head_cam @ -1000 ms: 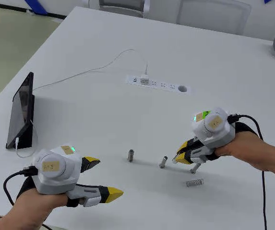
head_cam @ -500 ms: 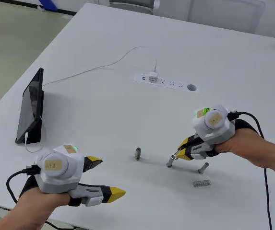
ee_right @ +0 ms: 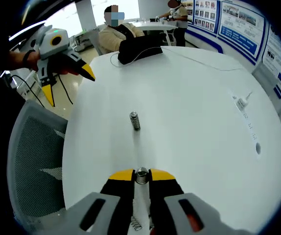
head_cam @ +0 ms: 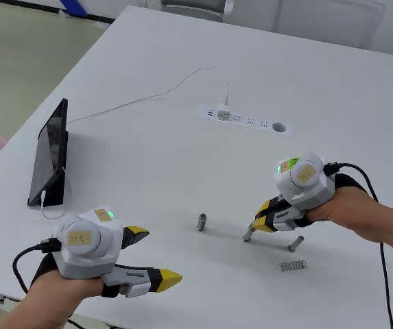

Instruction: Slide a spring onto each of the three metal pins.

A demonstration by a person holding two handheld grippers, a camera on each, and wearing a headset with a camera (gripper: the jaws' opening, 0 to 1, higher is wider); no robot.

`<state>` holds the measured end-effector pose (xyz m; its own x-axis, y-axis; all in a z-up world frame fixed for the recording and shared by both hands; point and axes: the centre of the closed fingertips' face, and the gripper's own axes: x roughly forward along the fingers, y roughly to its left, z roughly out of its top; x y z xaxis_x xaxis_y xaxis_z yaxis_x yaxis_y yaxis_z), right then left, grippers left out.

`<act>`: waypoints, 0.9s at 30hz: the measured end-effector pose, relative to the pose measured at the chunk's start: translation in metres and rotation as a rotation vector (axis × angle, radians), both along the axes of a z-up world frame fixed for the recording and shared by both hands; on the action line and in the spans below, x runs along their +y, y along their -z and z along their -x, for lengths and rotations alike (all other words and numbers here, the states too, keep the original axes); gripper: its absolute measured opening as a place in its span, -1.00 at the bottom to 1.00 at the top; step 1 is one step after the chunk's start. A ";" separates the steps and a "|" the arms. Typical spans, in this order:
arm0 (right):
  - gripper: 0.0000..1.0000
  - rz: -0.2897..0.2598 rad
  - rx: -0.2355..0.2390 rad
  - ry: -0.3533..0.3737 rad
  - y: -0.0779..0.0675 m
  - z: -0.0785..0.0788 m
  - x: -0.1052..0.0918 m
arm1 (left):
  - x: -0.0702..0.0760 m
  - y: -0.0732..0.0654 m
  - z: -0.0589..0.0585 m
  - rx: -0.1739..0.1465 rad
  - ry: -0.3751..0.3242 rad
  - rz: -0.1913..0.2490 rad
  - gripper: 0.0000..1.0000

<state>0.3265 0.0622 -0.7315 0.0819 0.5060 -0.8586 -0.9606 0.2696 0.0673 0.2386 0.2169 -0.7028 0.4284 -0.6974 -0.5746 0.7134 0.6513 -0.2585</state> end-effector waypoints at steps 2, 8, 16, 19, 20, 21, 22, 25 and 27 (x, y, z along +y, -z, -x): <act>-0.75 0.005 -0.003 -0.005 0.001 0.000 0.000 | 0.000 0.001 0.000 0.001 -0.002 0.001 0.36; -0.75 0.025 -0.013 -0.026 0.007 0.001 0.002 | 0.000 0.001 0.001 0.002 0.003 -0.001 0.35; -0.75 0.038 -0.017 -0.039 0.014 0.002 0.004 | 0.000 -0.001 0.000 0.000 0.003 -0.002 0.35; -0.75 0.046 -0.025 -0.047 0.018 0.002 0.004 | 0.002 -0.001 0.000 0.000 0.003 -0.002 0.35; -0.75 0.048 -0.027 -0.047 0.020 0.001 0.004 | 0.002 0.000 0.001 0.002 0.006 -0.003 0.34; -0.75 0.049 -0.026 -0.047 0.022 0.001 0.004 | 0.002 0.000 0.002 0.003 0.006 -0.005 0.34; -0.75 0.050 -0.021 -0.046 0.024 0.001 0.004 | 0.002 0.000 0.002 0.003 0.007 -0.006 0.34; -0.75 0.049 -0.018 -0.041 0.028 0.001 0.004 | 0.003 0.002 0.004 0.008 0.004 -0.005 0.34; -0.75 0.048 -0.017 -0.036 0.030 0.001 0.004 | 0.003 0.003 0.004 0.010 0.001 -0.005 0.34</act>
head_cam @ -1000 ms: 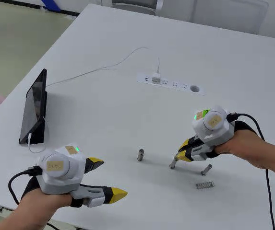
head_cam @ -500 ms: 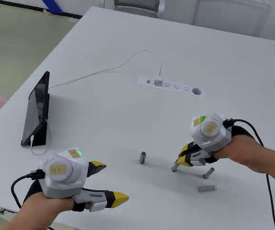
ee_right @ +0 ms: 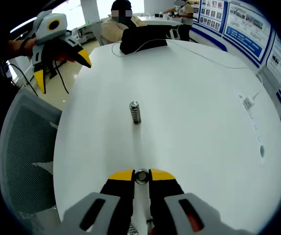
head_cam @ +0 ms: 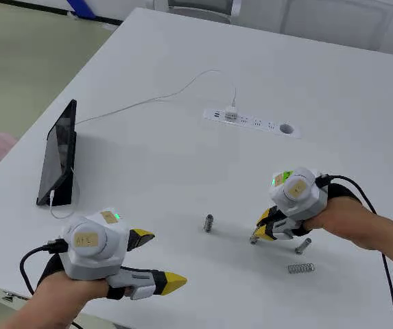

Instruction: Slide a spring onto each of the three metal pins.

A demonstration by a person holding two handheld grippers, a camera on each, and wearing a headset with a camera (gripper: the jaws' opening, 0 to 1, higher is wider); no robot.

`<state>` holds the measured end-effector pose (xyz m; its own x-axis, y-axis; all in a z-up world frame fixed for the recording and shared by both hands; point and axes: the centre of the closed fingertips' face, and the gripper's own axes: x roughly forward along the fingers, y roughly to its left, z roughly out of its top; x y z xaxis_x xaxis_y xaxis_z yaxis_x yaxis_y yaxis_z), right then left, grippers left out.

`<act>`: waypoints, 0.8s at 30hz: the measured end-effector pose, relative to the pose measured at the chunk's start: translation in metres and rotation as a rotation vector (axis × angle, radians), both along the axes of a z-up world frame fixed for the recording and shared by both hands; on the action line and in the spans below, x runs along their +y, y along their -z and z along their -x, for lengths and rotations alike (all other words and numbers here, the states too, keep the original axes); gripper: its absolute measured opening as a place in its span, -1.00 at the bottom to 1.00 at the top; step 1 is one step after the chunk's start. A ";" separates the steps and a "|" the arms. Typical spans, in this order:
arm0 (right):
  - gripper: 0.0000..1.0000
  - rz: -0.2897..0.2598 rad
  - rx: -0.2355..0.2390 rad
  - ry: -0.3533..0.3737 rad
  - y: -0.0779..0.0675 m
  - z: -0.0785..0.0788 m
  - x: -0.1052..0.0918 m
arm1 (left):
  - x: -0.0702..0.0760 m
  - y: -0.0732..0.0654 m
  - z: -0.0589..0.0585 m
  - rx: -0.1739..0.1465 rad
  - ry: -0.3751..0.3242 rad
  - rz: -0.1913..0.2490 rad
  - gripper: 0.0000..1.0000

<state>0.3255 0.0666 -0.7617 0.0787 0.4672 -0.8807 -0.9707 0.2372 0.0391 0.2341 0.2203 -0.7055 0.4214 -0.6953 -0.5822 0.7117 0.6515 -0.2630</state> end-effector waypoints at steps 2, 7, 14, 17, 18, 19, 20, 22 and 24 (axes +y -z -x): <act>-0.75 0.001 0.002 0.001 0.004 0.001 0.000 | 0.000 0.001 0.001 0.003 0.000 0.000 0.33; -0.75 0.006 0.002 0.005 0.012 0.001 0.002 | 0.000 0.003 0.003 0.008 -0.001 -0.001 0.33; -0.72 0.009 -0.001 0.009 0.015 0.002 0.003 | 0.001 0.004 0.004 0.009 -0.003 -0.002 0.33; -0.64 0.011 0.001 0.014 0.015 0.003 0.002 | 0.002 0.005 0.004 0.010 -0.004 -0.005 0.33; -0.61 0.012 0.000 0.015 0.014 0.003 0.001 | 0.002 0.004 0.004 0.010 -0.005 -0.003 0.33; -0.58 0.012 -0.003 0.014 0.013 0.004 0.000 | 0.002 0.004 0.004 0.010 -0.005 -0.003 0.33; -0.53 0.011 -0.008 0.017 0.012 0.003 -0.002 | 0.001 0.004 0.004 0.010 -0.005 -0.004 0.33; -0.49 0.005 -0.022 0.035 0.008 0.001 -0.005 | 0.001 0.004 0.004 0.010 -0.005 -0.004 0.33; -0.42 -0.018 -0.036 0.083 0.003 -0.002 -0.008 | 0.000 0.003 0.004 0.010 -0.005 -0.001 0.33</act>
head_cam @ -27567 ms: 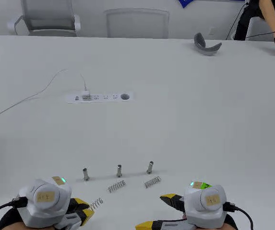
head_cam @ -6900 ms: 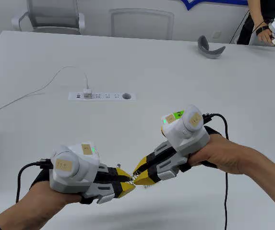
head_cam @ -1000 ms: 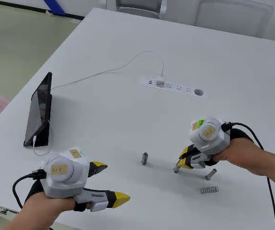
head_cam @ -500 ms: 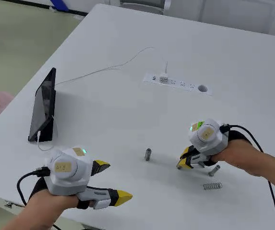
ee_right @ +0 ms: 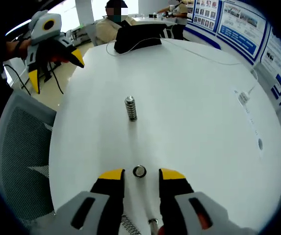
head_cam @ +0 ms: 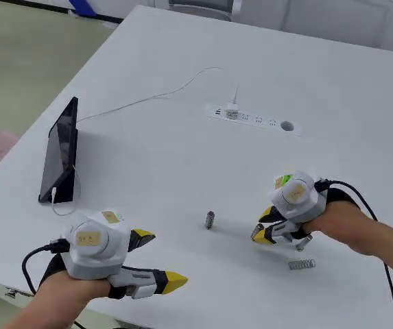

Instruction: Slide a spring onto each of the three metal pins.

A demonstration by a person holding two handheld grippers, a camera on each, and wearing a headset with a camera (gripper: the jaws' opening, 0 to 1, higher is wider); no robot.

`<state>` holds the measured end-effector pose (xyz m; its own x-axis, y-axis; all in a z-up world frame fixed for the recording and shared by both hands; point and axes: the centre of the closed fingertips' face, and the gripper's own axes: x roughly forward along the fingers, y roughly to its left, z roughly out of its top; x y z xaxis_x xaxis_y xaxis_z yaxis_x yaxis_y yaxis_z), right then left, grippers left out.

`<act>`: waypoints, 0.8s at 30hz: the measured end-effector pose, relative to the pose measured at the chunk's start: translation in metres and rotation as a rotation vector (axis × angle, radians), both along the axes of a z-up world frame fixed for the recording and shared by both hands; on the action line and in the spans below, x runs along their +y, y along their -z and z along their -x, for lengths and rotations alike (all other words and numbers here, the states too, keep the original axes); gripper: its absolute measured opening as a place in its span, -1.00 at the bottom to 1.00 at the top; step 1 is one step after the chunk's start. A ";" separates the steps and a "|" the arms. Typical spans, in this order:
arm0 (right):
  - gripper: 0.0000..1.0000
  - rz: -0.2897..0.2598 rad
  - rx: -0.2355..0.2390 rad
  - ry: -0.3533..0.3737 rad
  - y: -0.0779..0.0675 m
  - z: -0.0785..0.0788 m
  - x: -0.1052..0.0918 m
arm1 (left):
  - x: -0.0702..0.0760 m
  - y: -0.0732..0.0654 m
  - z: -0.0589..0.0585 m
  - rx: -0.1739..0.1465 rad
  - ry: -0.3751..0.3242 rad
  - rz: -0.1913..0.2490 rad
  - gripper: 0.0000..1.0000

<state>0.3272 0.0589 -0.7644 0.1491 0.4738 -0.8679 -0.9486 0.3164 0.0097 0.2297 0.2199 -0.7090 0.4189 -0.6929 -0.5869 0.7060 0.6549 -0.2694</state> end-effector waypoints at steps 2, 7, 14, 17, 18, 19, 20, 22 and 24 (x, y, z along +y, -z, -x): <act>-0.36 -0.021 0.003 0.034 -0.004 0.001 -0.003 | -0.002 0.000 0.000 0.001 0.002 0.002 0.33; -0.22 -0.054 -0.002 0.111 -0.009 0.004 -0.012 | -0.009 0.000 0.001 0.000 0.010 0.009 0.33; -0.18 -0.116 0.008 0.219 -0.015 0.010 -0.021 | -0.018 -0.003 0.003 -0.001 0.028 0.017 0.33; -0.17 -0.154 0.002 0.265 -0.019 0.010 -0.023 | -0.019 -0.003 0.003 -0.003 0.031 0.016 0.33; -0.17 -0.165 -0.001 0.280 -0.021 0.009 -0.023 | -0.019 -0.003 0.003 -0.003 0.031 0.016 0.33; -0.16 -0.183 -0.008 0.300 -0.024 0.009 -0.024 | -0.019 -0.004 0.003 -0.003 0.031 0.018 0.33; -0.15 -0.198 -0.012 0.317 -0.025 0.009 -0.025 | -0.020 -0.004 0.003 -0.003 0.030 0.019 0.33; -0.14 -0.229 -0.013 0.353 -0.028 0.010 -0.027 | -0.020 -0.004 0.003 -0.003 0.029 0.021 0.32; -0.10 -0.257 -0.025 0.379 -0.032 0.010 -0.029 | -0.022 -0.004 0.003 -0.002 0.030 0.021 0.32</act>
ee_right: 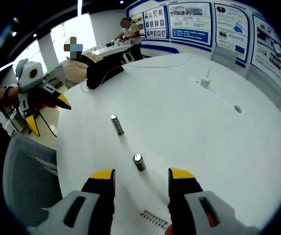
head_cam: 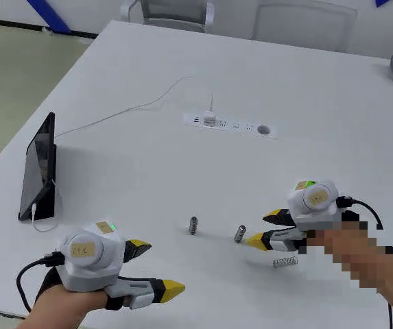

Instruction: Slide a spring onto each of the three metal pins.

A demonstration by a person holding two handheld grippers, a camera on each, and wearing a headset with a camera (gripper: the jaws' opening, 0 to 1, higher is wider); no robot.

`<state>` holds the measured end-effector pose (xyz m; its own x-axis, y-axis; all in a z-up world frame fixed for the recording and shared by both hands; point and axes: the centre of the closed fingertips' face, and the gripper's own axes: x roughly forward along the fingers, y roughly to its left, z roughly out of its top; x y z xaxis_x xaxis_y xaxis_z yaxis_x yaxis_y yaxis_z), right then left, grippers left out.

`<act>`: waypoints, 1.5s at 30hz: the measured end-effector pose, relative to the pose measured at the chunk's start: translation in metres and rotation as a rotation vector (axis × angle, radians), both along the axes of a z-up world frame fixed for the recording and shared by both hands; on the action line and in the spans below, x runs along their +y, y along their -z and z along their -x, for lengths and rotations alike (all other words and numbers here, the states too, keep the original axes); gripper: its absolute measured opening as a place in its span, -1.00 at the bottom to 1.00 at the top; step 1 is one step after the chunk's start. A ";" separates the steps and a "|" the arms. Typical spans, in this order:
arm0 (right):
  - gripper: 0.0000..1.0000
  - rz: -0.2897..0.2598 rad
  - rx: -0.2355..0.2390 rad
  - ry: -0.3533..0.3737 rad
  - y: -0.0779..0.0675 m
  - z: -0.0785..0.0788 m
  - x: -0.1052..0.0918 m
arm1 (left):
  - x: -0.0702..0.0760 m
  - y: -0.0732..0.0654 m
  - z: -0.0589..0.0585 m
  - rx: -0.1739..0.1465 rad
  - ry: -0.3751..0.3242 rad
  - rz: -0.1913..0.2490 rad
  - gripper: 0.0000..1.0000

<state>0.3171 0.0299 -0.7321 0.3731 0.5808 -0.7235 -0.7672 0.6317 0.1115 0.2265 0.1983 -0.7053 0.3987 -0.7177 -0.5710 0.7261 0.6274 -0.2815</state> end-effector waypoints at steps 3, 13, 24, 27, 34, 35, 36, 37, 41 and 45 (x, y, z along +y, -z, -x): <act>-0.06 -0.028 -0.011 0.034 -0.005 0.002 -0.004 | -0.002 -0.001 0.001 -0.001 0.005 -0.001 0.33; 0.03 -0.084 -0.027 0.124 -0.011 0.015 -0.017 | -0.008 -0.006 -0.006 -0.007 0.020 -0.005 0.32; 0.12 -0.129 -0.036 0.205 -0.013 0.031 -0.033 | -0.025 -0.007 -0.008 -0.008 0.055 -0.004 0.32; 0.19 -0.141 -0.035 0.226 -0.014 0.036 -0.038 | -0.030 -0.008 -0.008 -0.009 0.067 -0.003 0.32; 0.24 -0.160 -0.052 0.265 -0.018 0.047 -0.051 | -0.041 -0.007 -0.010 -0.011 0.094 -0.007 0.32; 0.25 -0.165 -0.053 0.276 -0.019 0.049 -0.054 | -0.043 -0.007 -0.010 -0.012 0.099 -0.008 0.33; 0.26 -0.167 -0.052 0.281 -0.018 0.050 -0.055 | -0.045 -0.007 -0.010 -0.013 0.103 -0.009 0.33; 0.27 -0.167 -0.052 0.284 -0.018 0.052 -0.057 | -0.046 -0.006 -0.010 -0.012 0.106 -0.008 0.33; 0.32 -0.166 -0.037 0.298 -0.012 0.064 -0.064 | -0.054 -0.004 -0.010 -0.011 0.122 -0.009 0.33; 0.37 -0.161 -0.025 0.309 -0.008 0.075 -0.072 | -0.063 -0.003 -0.010 -0.009 0.138 -0.008 0.34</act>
<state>0.2420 -0.0421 -0.7241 0.5654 0.5437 -0.6202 -0.5464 0.8102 0.2122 0.2362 0.1356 -0.7019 0.3015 -0.7615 -0.5738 0.8083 0.5233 -0.2697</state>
